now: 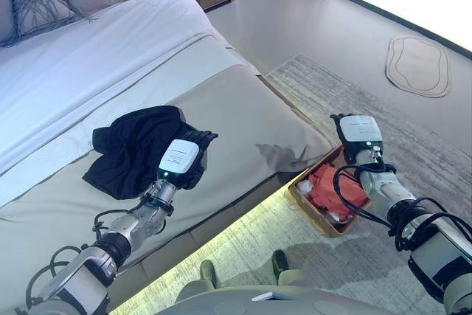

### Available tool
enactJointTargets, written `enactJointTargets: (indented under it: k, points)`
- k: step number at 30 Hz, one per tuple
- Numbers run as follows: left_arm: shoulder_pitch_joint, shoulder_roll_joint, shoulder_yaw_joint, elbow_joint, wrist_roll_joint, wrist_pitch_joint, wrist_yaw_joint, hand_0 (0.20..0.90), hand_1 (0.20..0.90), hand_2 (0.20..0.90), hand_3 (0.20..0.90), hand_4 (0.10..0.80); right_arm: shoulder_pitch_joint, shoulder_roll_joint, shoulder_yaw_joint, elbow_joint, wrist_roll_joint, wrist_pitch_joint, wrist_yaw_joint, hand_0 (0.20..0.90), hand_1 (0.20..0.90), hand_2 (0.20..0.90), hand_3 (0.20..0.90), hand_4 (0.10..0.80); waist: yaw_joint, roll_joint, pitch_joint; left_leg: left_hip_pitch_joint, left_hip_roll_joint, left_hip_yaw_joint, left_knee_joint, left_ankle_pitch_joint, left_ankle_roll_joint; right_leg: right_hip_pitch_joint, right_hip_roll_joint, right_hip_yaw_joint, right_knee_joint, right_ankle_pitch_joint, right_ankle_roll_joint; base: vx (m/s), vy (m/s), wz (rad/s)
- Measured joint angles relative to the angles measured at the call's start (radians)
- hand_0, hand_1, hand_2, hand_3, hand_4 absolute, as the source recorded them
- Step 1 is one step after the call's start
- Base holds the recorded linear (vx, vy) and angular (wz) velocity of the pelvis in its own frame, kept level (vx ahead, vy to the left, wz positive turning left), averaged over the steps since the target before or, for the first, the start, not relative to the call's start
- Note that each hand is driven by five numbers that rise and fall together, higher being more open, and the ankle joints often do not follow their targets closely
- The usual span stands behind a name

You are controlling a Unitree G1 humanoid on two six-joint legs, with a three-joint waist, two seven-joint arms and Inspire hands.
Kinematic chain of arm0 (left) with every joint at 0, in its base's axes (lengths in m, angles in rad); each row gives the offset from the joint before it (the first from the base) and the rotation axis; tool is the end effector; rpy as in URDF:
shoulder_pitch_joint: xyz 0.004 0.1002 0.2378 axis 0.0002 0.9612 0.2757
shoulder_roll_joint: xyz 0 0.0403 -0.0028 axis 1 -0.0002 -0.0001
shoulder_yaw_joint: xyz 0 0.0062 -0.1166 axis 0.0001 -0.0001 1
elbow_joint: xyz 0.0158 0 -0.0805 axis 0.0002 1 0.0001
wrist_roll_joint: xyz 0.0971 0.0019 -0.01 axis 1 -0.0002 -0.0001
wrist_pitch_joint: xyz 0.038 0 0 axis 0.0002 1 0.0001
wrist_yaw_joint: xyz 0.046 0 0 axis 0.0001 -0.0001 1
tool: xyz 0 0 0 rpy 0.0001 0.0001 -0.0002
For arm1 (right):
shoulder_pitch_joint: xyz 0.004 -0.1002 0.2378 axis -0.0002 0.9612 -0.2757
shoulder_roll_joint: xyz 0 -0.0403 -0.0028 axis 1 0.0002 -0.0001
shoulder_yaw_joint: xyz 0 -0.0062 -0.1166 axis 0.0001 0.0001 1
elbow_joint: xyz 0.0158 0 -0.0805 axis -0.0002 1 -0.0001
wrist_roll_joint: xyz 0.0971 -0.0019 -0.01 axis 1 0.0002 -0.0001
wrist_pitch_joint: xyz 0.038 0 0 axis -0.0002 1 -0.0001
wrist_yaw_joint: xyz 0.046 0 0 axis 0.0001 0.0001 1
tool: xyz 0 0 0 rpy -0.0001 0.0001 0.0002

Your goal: Pick up the clothes from the bed and place them into the basket

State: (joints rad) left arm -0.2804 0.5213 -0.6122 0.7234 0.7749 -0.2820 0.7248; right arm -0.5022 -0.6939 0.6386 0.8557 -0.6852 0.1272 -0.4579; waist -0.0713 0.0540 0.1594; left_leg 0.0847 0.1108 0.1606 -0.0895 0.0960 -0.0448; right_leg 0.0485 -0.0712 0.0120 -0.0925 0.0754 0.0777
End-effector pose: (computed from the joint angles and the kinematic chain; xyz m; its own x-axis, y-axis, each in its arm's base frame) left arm 0.2123 0.2111 -0.0377 0.9466 -0.3041 0.1076 -0.0411 0.2171 0.9753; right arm 0.2637 -0.2860 0.0204 0.9892 -0.1424 -0.0358 -0.0618 -0.1830 -0.9812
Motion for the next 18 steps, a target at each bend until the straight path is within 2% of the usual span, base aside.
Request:
enactJointTargets:
  k: [7,9,13,18]
  points:
    - [0.022,-0.011,0.047,-0.001,-0.063,0.02,0.023,0.9,0.9,0.9,0.9,0.8,0.018,0.002,-0.064,-0.051,0.079,0.004,-0.019,0.9,0.9,0.9,0.9,0.8,0.014,0.0,0.0,-0.012,0.001,-0.015,0.0,0.0,0.0,-0.005,0.0,-0.022,-0.001,0.0,0.0,-0.001,-0.001,0.03]
    - [0.038,-0.022,0.083,-0.002,-0.103,0.022,0.038,0.9,0.9,0.9,0.9,0.8,0.017,0.002,-0.075,-0.059,0.087,0.005,-0.02,0.9,0.9,0.9,0.9,0.8,0.023,0.0,0.0,-0.02,0.002,-0.022,0.0,0.001,-0.001,-0.007,0.001,-0.028,-0.005,-0.001,0.0,0.01,-0.022,0.14]
    - [0.052,-0.038,0.14,-0.002,-0.167,0.039,0.059,0.9,0.9,0.9,0.9,0.8,0.004,0.001,-0.076,-0.063,0.118,0.03,-0.02,0.9,0.9,0.9,0.9,0.8,0.052,0.002,0.001,-0.047,0.004,-0.057,0.001,0.012,-0.005,-0.015,0.002,-0.06,-0.005,-0.001,0.0,-0.032,-0.047,0.24]
    - [0.091,-0.044,0.176,-0.009,-0.227,0.04,0.067,0.9,0.9,0.9,0.9,0.8,-0.105,0.0,-0.074,-0.07,0.199,0.068,-0.02,0.9,0.9,0.9,0.9,0.8,0.118,0.022,0.013,-0.089,0.003,-0.116,0.001,0.03,-0.007,-0.025,0.003,-0.12,-0.005,-0.004,-0.004,0.055,-0.028,0.33]
